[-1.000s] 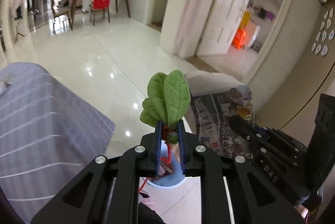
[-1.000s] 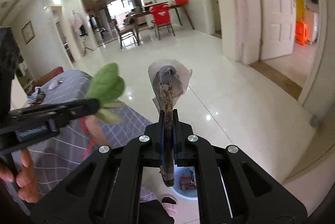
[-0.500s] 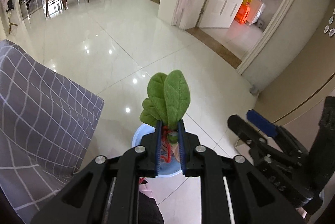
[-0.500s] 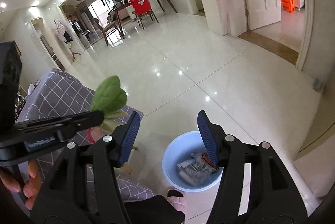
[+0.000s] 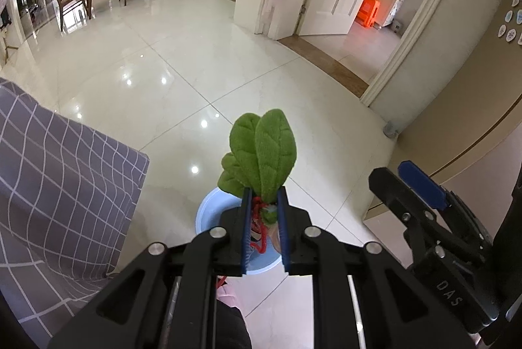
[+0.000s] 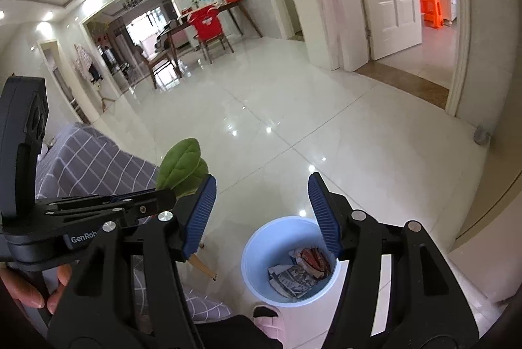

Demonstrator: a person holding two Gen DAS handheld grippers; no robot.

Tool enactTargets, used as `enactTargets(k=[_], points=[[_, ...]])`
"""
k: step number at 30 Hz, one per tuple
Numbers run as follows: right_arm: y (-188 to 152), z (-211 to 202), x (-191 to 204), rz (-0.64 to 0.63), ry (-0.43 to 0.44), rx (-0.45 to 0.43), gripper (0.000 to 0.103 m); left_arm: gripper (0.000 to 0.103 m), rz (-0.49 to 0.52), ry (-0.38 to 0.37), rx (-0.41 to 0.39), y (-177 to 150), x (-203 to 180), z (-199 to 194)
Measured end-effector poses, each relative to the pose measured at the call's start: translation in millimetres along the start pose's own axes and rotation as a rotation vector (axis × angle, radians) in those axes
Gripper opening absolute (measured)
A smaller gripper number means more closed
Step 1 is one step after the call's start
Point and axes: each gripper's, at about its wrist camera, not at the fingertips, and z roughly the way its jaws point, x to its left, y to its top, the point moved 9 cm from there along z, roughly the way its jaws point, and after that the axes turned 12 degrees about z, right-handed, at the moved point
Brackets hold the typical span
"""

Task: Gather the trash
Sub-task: 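Carry both items to the blue bucket and open both tools to drop them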

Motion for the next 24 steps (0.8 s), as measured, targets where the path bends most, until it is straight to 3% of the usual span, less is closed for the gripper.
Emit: enactTargets(k=[8,9,10,11,12,24], points=[[10.6,-15.0,-15.9,0.055,-0.013,-0.080,0.060,0.017,0.040,-0.014,-0.024,15.4,-13.2,5.8],[11.6,-16.4,-18.4,0.064,-0.015,-0.089,0.060,0.025,0.036,-0.017,-0.032,17.6,-14.4,5.5],[12.8,-17.7,-20.9,0.073,-0.020,-0.097,0.060,0.054,0.028,-0.015,-0.035,18.7,-13.9,5.4],[14.1,-18.6,-22.2,0.077,-0.024,-0.099,0.060,0.068,0.016,-0.006,-0.038,19.1,-12.3,4.7],[14.6,-19.5,-22.2,0.082,-0.025,-0.102,0.060,0.076,0.000,0.010,-0.060,20.5,-9.5,0.9],[15.1,-22.9,-1.4,0.059,0.002,-0.068,0.061,0.076,0.011,0.062,-0.108,13.2,-0.2,-35.6]])
